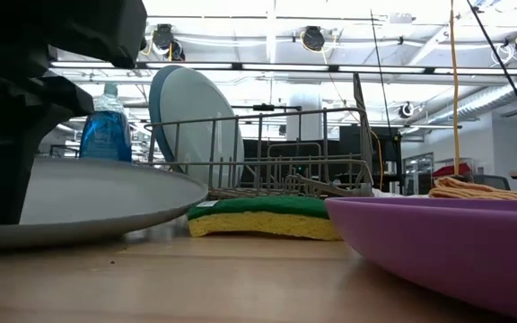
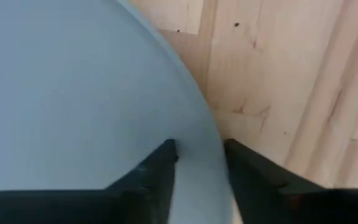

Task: Sort dishes
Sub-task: Put the grey plate in the dish rack

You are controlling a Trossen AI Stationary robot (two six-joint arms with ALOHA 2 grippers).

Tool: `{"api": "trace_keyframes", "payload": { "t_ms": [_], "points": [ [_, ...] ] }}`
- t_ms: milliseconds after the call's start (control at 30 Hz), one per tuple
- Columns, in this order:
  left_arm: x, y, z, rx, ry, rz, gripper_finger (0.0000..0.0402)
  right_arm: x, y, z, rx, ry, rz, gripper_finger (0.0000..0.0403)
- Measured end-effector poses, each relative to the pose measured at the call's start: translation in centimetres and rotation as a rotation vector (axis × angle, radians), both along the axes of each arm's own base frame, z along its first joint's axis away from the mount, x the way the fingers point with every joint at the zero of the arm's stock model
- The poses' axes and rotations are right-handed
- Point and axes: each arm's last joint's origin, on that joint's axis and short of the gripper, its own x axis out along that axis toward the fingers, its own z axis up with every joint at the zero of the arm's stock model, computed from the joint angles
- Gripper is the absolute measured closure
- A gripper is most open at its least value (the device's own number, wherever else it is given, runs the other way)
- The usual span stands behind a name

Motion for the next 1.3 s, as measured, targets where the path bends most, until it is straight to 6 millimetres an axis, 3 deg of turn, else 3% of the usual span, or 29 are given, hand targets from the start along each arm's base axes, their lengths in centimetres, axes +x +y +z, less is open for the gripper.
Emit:
{"api": "trace_keyframes", "payload": {
  "t_ms": [167,333,533,867,1300],
  "points": [
    [0.2,0.6,0.0,0.053,-0.013,0.01,0.0384,0.0,0.0,0.0,0.0,0.0,0.0,0.0232],
    [0.2,0.7,0.3,0.059,0.001,0.013,0.0397,0.0,0.0,0.0,0.001,-0.001,0.001,0.0232],
    [0.3,0.7,3.0,0.024,0.007,0.014,0.0401,0.0,0.0,0.0,0.002,-0.001,0.001,0.0232],
    [-0.3,1.1,12.0,-0.138,-0.29,0.023,0.0401,0.0,0.1,0.0,0.014,0.006,0.015,0.0232],
    [-5.8,4.4,24.8,-0.1,-0.88,0.031,0.0401,0.0,0.1,0.0,0.011,0.008,0.015,0.0232]
  ]
}}
